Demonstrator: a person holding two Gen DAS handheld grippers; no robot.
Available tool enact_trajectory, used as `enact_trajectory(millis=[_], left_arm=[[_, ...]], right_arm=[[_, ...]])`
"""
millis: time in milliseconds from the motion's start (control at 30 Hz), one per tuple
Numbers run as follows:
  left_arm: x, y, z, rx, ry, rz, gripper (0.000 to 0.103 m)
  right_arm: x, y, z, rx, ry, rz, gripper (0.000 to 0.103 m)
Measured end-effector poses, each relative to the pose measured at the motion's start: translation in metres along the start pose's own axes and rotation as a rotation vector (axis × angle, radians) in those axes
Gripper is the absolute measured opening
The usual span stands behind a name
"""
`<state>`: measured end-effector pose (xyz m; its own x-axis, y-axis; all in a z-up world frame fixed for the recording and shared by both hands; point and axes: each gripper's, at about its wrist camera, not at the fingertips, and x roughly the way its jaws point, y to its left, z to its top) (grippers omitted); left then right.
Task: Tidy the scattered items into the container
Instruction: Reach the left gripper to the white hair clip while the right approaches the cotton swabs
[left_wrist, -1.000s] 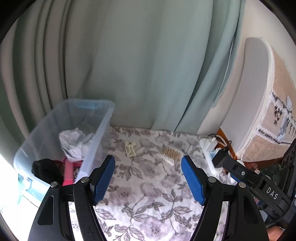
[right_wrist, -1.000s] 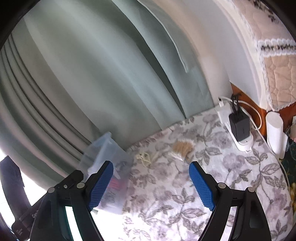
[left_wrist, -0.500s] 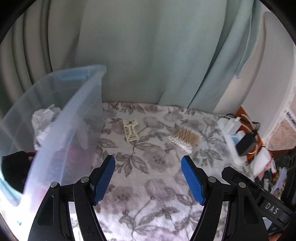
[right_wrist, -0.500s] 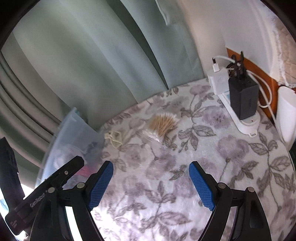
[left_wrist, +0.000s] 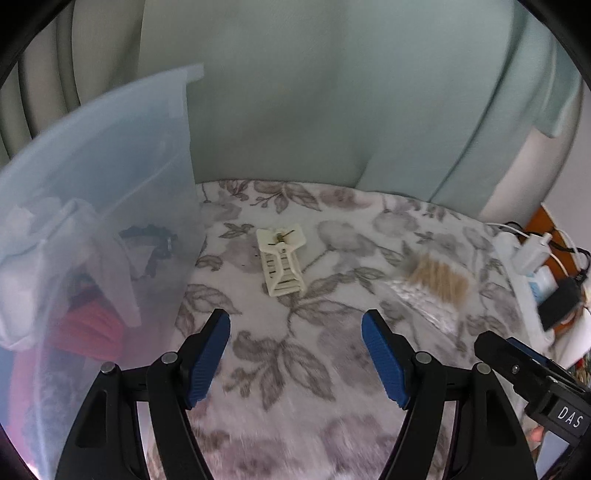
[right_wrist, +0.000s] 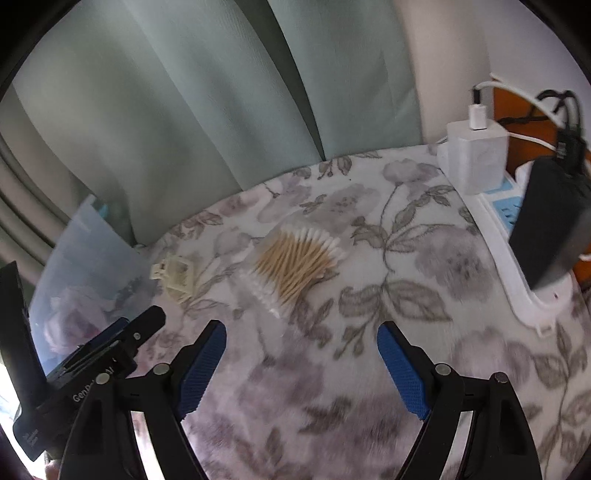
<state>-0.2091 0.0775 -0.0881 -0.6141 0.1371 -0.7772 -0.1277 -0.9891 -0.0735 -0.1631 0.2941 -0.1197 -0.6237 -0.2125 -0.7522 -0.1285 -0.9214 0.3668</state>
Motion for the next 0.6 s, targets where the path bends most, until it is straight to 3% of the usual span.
enact_trajectory(millis=[200,600], left_arm=[[0.019,0.004,0.009,-0.020,-0.007,0.025,0.075],[0.048,0.006,0.023,-0.024,-0.012,0.069,0.075]], right_arm=[[0.021,0.003,0.013,-0.062,0.013,-0.032,0.086],[0.056,0.012,0.028,-0.063,0.036,-0.028,0.087]])
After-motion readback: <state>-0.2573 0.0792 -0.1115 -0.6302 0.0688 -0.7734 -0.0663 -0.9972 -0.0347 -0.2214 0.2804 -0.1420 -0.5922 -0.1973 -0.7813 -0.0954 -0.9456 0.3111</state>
